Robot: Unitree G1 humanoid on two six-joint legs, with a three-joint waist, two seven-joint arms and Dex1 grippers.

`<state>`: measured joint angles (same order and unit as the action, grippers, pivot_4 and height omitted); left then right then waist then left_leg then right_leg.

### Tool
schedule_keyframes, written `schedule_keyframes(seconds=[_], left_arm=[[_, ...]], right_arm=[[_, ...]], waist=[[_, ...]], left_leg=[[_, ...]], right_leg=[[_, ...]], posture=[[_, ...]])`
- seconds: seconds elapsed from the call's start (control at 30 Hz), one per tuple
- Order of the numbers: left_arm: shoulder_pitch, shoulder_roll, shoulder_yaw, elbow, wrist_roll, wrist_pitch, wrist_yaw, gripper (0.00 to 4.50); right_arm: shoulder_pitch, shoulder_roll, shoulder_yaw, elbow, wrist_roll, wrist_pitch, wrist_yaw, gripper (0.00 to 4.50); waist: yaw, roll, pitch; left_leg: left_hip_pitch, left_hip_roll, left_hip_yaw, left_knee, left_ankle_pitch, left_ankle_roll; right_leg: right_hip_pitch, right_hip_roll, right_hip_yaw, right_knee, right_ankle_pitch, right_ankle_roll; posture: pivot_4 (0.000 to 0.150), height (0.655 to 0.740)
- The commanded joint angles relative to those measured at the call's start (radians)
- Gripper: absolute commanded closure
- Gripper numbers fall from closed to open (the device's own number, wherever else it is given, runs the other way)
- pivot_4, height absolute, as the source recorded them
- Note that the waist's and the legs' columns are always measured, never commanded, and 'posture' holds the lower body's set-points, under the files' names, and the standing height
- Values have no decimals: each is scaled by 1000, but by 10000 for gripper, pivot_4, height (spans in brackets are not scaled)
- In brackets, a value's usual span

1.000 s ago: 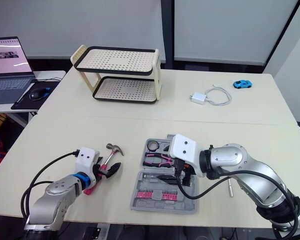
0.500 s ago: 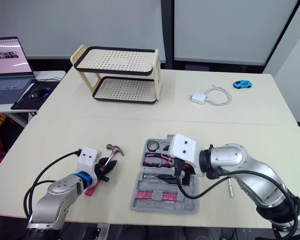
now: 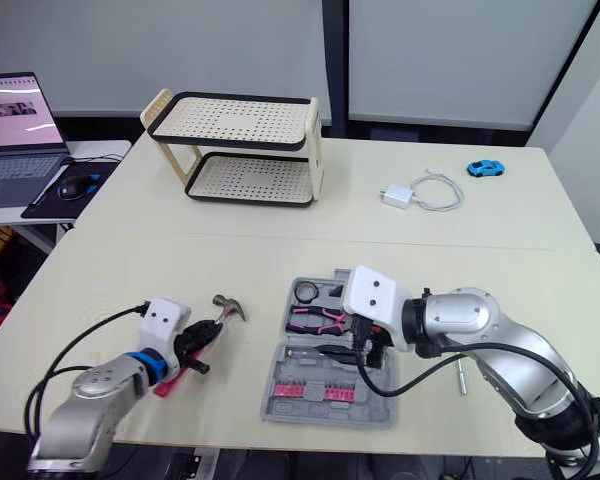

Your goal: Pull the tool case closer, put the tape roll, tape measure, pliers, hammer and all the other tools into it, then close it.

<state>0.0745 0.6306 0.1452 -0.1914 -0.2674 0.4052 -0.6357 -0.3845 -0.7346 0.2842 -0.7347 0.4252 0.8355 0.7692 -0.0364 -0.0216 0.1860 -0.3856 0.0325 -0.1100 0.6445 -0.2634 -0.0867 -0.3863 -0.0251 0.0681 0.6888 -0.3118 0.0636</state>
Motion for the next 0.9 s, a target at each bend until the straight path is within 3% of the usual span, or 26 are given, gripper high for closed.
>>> schedule_keyframes(seconds=[0.03, 0.2, 0.47, 0.57, 0.7, 0.9], left_arm=[[6, 77, 1, -106, -51, -89, -169, 44688], [-59, 121, -67, -172, -103, -132, -315, 44688], [-44, 90, 64, -29, -140, -56, -225, 44688], [-9, 107, 110, 16, -140, -26, -212, 39454], [54, 134, 168, 73, -151, 41, -221, 27181], [130, 135, 159, 98, -114, 0, -241, 9164]], right_arm=[[64, -52, -86, -70, 22, -75, 49, 0], [186, -154, -216, -91, 67, -123, 128, 0], [203, -186, -255, -91, 126, -109, 148, 0], [158, -167, -228, -80, 142, -102, 143, 0], [96, -153, -160, -48, 118, -101, 153, 0], [25, -122, -80, -12, 91, -108, 152, 0]], waist=[[6, 0, 0], [10, 0, 0], [-11, 1, 0], [-12, 1, 0], [-11, 1, 0], [-10, 1, 1]], left_leg=[[0, 0, 0, 0, 0, 0], [0, 0, 1, -1, 0, 0], [3, 1, 1, -1, -1, 1], [3, 1, 1, -1, 0, 1], [3, 1, 0, -1, -1, 1], [3, 1, 1, -1, 0, 1]], right_leg=[[0, 0, 0, -1, 0, 0], [3, -1, 0, -7, 1, 1], [5, 2, 1, -7, 1, 0], [5, 1, 1, -7, 1, 0], [5, 1, 1, -7, 1, 0], [5, 1, 1, -8, 1, 0]], posture=[[1500, 7350], [1500, 7350], [1500, 7350], [1500, 7350], [1500, 7350], [1500, 7350]])
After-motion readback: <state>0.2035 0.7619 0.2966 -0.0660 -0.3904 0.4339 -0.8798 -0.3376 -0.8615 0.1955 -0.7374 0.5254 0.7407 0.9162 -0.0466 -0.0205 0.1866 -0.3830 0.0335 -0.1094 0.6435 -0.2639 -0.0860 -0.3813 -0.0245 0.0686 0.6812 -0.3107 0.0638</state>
